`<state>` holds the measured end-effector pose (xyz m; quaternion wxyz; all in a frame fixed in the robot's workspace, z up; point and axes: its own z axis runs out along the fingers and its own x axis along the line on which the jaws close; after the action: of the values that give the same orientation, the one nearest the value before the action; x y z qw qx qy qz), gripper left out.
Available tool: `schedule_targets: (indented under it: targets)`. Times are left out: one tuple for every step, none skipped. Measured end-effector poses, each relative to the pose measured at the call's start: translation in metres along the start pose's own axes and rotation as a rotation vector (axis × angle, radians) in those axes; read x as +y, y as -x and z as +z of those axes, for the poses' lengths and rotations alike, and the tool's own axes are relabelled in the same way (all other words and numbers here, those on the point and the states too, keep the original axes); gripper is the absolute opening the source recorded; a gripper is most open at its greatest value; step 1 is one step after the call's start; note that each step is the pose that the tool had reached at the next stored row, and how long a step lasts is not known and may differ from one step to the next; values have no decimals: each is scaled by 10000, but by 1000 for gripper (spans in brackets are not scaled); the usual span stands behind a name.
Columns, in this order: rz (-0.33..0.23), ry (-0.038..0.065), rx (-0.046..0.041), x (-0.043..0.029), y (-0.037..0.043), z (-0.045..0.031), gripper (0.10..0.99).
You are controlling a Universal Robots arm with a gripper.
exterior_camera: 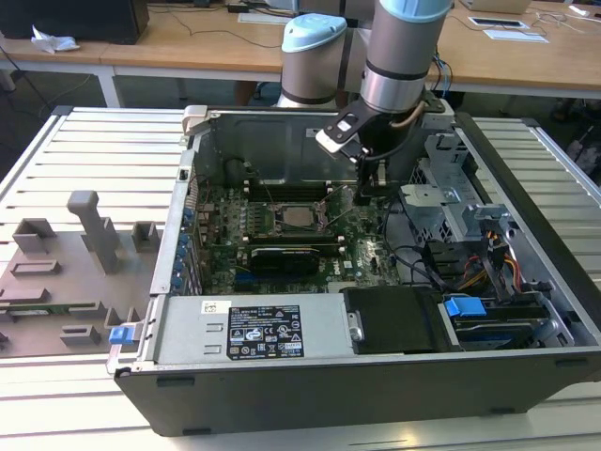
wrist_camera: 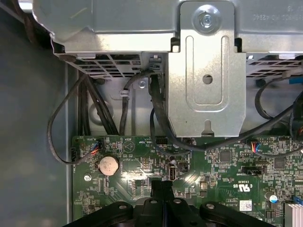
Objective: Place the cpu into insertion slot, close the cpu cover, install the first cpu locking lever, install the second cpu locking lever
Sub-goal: 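Close the cpu cover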
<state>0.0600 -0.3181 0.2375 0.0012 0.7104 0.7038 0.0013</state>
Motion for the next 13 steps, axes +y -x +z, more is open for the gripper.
schedule_targets:
  targets:
    - [-1, 5, 2, -10, 0, 1, 106]
    - [-1, 9, 2, -12, 0, -1, 106]
    - [0, 9, 1, -12, 0, -4, 106]
    - [-1, 10, 2, -12, -1, -19, 106]
    - [0, 10, 2, -12, -1, -41, 106]
    - [0, 10, 1, -12, 0, -77, 106]
    - [0, 10, 1, -12, 0, -101, 106]
    - [0, 10, 3, -12, -1, -102, 106]
    - [0, 11, 4, -12, -1, -102, 106]
    - [0, 10, 2, -12, -1, -104, 106]
    - [0, 10, 2, -12, 0, -105, 106]
    - [1, 10, 1, -14, 0, -105, 106]
    - [0, 10, 0, -21, 0, -106, 106]
